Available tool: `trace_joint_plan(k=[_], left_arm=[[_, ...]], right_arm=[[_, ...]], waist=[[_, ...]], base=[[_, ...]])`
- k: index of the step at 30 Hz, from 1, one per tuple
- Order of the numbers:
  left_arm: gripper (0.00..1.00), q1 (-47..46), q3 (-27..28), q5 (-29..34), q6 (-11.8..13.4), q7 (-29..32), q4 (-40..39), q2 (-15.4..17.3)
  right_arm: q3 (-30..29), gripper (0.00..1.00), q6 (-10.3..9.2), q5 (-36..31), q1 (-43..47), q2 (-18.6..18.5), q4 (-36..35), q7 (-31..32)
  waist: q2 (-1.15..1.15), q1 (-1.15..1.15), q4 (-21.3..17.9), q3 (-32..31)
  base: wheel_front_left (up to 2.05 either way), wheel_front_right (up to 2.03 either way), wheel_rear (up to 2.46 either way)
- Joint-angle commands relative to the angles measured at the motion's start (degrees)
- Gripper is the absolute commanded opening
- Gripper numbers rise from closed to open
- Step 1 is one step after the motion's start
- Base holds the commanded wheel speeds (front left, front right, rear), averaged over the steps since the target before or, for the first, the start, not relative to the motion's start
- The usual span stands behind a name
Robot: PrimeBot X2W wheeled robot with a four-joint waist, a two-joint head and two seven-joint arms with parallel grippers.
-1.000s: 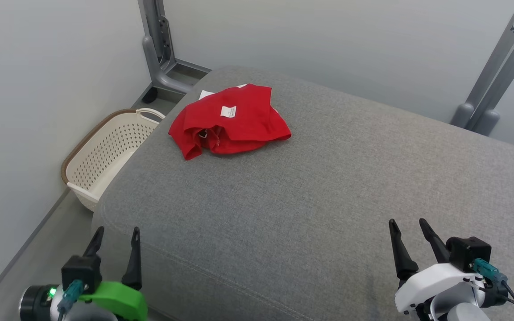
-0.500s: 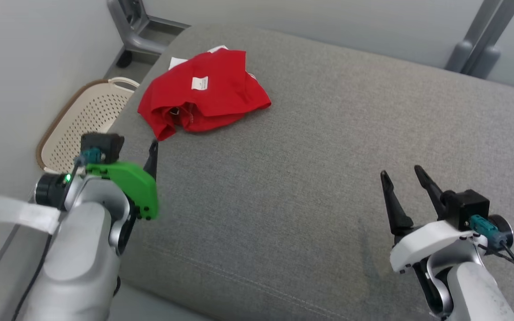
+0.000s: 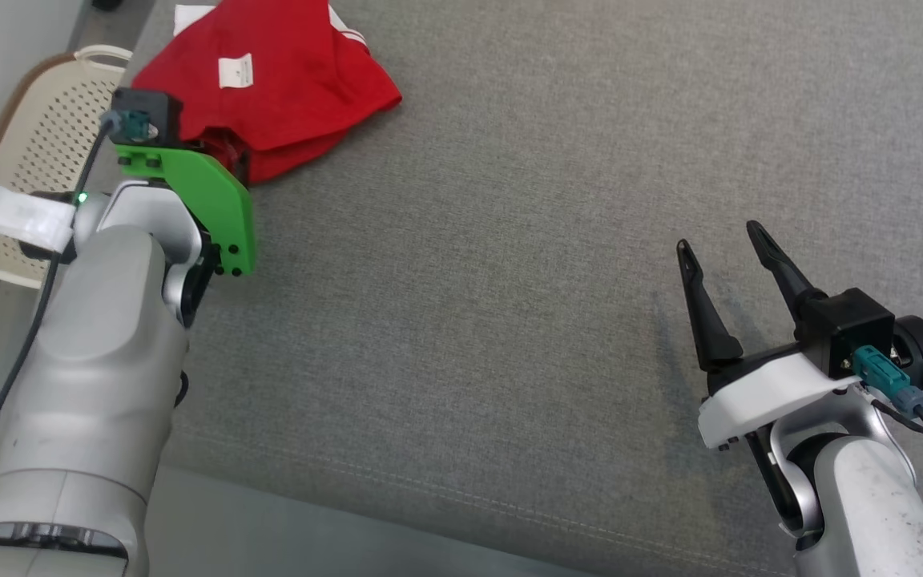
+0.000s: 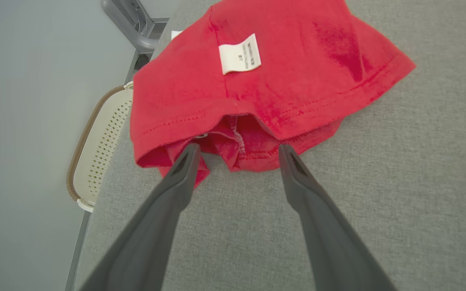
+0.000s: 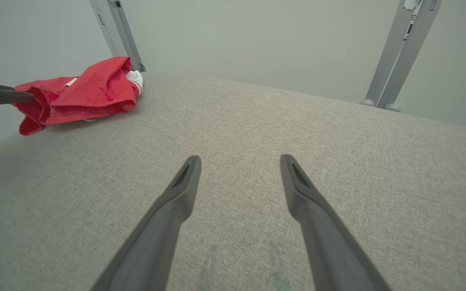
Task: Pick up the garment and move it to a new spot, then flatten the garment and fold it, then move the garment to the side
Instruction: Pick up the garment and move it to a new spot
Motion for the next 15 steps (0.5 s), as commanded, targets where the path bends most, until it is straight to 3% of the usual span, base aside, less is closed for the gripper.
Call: trace_joint_plan(k=[1, 7, 15], left_arm=[[1.00, -1.9, 0.0, 0.5, 0.7, 0.8, 0.9, 0.5], [1.00, -6.9, 1.0, -0.8, 3.0, 4.7, 5.6, 1.0], [1.00, -10.3, 1.9, -2.5, 2.9, 6.6, 9.2, 1.9]], right_arm=[[-0.2, 1.00, -0.08, -0.5, -0.5, -0.2, -0.9, 0.5], [0.3, 1.00, -0.08, -1.0, 0.7, -0.5, -3.2, 1.8], [1.1, 1.00, -0.08, -1.0, 1.0, -1.1, -4.6, 2.2]], waist=[[0.00, -0.01, -3.4, 5.3], [0.00, -0.01, -4.6, 7.5], [0.00, -0.01, -6.9, 9.4]], base=[[0.00, 0.00, 0.00], [0.00, 0.00, 0.00], [0.00, 0.00, 0.00]])
